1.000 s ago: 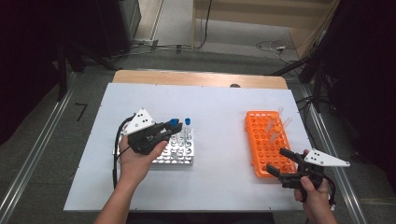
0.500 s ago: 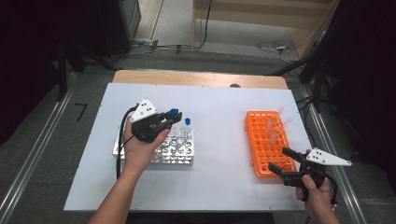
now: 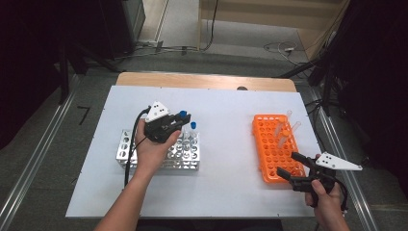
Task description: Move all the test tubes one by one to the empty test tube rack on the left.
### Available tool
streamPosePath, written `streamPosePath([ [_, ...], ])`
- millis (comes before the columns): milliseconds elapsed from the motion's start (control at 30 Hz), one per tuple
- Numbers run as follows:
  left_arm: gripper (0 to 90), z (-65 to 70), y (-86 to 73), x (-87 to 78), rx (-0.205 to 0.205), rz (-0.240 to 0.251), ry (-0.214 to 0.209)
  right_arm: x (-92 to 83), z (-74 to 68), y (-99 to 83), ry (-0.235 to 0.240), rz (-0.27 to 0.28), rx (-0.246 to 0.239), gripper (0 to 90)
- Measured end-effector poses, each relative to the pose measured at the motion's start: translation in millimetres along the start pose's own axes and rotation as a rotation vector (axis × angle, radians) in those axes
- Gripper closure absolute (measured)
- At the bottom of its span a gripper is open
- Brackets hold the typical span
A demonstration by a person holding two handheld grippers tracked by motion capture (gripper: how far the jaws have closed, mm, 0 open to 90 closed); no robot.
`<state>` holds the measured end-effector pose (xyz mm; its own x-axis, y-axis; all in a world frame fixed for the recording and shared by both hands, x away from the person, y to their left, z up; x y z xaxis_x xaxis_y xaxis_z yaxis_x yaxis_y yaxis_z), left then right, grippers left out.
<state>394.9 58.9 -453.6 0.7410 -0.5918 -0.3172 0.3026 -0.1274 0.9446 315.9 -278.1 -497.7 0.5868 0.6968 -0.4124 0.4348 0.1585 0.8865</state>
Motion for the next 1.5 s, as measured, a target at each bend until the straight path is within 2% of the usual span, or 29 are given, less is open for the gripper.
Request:
streamPosePath([
  [100,77.6,-0.1,-4.9,1.9,-0.001,-0.018,0.001,-0.1,0.5,-0.4,-0.002,-0.002,0.002,7.5],
  [233,77.5,1.6,-10.6,3.8,0.021,-0.050,0.009,0.3,0.8,-0.8,-0.003,-0.004,0.002,7.4],
  [433,77.1,1.4,-18.2,4.8,0.007,-0.085,0.021,0.7,0.3,-0.9,-0.006,-0.007,0.003,7.5],
  [567,77.0,3.5,-26.7,7.3,0.018,-0.131,0.013,1.3,0.8,-1.2,-0.007,-0.008,0.002,7.5],
  [733,75.9,4.1,-30.7,8.3,0.010,-0.162,0.010,2.5,1.1,-1.9,-0.010,-0.013,0.004,7.4],
  [867,67.2,3.6,-34.1,7.7,0.002,-0.180,0.018,3.0,0.8,-2.0,-0.011,-0.013,0.009,7.5],
  [1067,53.7,4.8,-28.9,0.4,-0.031,-0.138,0.018,3.2,2.4,-1.5,-0.023,-0.017,0.016,7.5],
  [1167,40.0,5.5,-26.7,-6.4,-0.036,-0.110,0.024,1.7,0.5,4.4,-0.001,0.002,0.050,7.6],
  [1367,18.5,11.5,-29.4,-20.7,-0.063,-0.084,-0.007,3.3,4.0,12.3,-0.043,-0.004,0.034,7.6],
  [1500,10.0,14.3,-29.8,-31.3,-0.079,-0.064,-0.018,6.6,6.9,18.7,-0.061,-0.008,0.033,7.6],
])
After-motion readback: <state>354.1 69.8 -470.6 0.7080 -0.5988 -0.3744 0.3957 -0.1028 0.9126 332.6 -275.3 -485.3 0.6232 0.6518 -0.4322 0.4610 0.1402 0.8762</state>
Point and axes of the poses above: each handheld gripper's, and its own axes: x roughly forward along the jaws, y roughly out of its top, z roughly to its right, the point moved 10 cm from there along x, roughly forward along the jaws, and after that the axes turned 2 degrees about x, right-handed, at the moved point
